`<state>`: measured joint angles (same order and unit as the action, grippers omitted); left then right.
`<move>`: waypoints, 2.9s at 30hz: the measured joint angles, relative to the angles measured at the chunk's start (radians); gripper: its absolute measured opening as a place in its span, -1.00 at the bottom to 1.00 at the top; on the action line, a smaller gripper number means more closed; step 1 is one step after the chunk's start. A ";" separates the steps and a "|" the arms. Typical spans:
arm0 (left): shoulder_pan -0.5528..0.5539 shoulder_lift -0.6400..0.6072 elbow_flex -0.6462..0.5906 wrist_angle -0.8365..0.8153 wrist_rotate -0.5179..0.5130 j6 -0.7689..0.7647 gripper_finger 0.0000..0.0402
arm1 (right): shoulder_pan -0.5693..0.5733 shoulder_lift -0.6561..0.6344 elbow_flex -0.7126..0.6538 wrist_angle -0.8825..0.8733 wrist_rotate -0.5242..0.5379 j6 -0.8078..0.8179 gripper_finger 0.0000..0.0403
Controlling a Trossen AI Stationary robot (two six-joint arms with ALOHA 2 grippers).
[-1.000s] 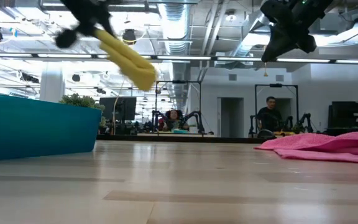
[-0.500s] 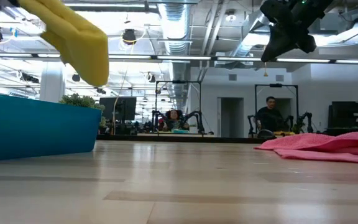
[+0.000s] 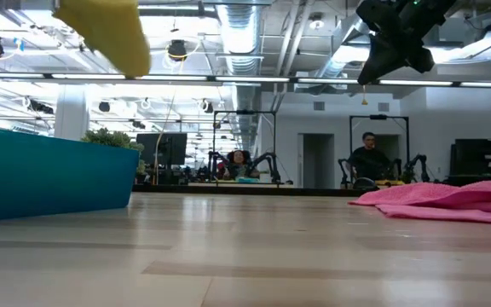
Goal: Fold microfiber towels
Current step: Put the yellow microfiber towel into the blue bin
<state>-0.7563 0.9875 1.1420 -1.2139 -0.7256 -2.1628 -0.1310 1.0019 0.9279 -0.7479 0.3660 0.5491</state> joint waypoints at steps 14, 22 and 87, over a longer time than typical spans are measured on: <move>0.006 0.011 0.046 -0.089 0.352 0.429 -0.99 | -0.024 0.000 0.000 0.000 0.002 0.000 -0.86; 0.004 0.068 0.044 -0.071 0.586 0.859 -0.96 | -0.029 0.000 0.000 0.000 0.002 0.000 -0.88; 0.496 0.488 0.044 -0.102 0.825 2.273 0.17 | -0.019 0.000 0.000 -0.038 -0.027 0.017 -0.86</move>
<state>-0.2604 1.4757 1.1858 -1.3163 0.0999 0.1103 -0.1501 1.0023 0.9281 -0.7856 0.3386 0.5663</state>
